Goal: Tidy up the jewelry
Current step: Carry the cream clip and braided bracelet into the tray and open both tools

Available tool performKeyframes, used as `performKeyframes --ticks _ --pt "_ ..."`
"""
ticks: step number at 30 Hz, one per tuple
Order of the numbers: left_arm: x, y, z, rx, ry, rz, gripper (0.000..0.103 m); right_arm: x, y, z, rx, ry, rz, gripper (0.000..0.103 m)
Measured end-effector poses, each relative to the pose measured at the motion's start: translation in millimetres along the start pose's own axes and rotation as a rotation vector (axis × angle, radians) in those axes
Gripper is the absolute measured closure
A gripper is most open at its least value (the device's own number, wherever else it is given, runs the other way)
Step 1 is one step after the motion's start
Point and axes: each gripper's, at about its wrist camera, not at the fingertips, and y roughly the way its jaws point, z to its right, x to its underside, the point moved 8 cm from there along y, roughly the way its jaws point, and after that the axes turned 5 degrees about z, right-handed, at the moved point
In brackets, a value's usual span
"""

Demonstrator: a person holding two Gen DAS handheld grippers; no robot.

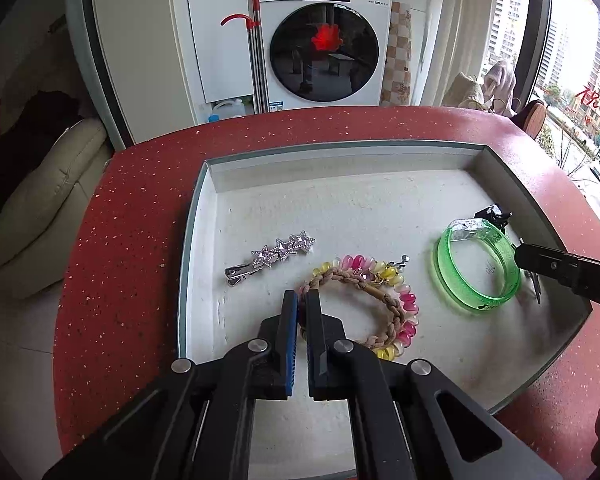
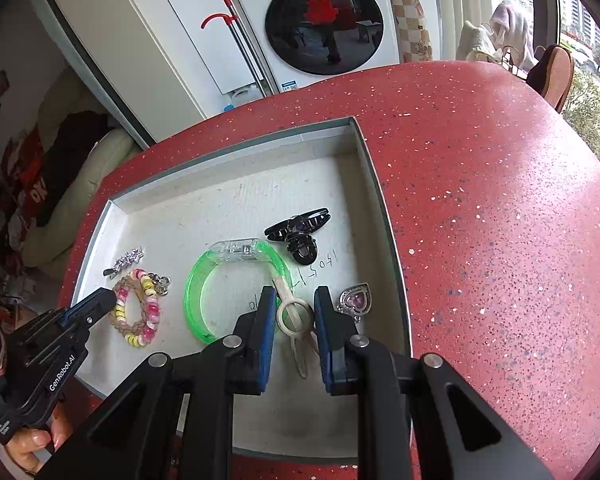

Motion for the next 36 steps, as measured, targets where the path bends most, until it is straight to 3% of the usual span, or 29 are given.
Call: performKeyframes --ticks 4,6,8,9,18,36 --pt "1.1 -2.6 0.7 -0.017 0.013 0.006 0.081 1.7 -0.7 -0.2 -0.017 0.017 -0.003 0.080" --pt "1.7 -3.9 0.5 -0.023 0.013 0.010 0.081 1.6 -2.2 -0.5 -0.025 0.023 -0.001 0.075" --pt "1.9 -4.9 0.3 -0.025 0.010 0.010 0.081 1.2 -5.6 -1.6 -0.036 0.026 0.008 0.055" --pt "1.8 -5.3 0.2 -0.024 0.008 0.010 0.081 1.1 -8.1 -3.0 -0.040 0.025 0.016 0.052" --pt "0.0 -10.4 0.4 -0.032 0.006 0.017 0.081 4.4 -40.4 -27.4 -0.069 -0.024 0.079 0.048" --pt "-12.1 -23.6 -2.7 -0.024 -0.046 0.055 0.081 38.8 -74.8 -42.2 -0.126 -0.007 0.083 0.046"
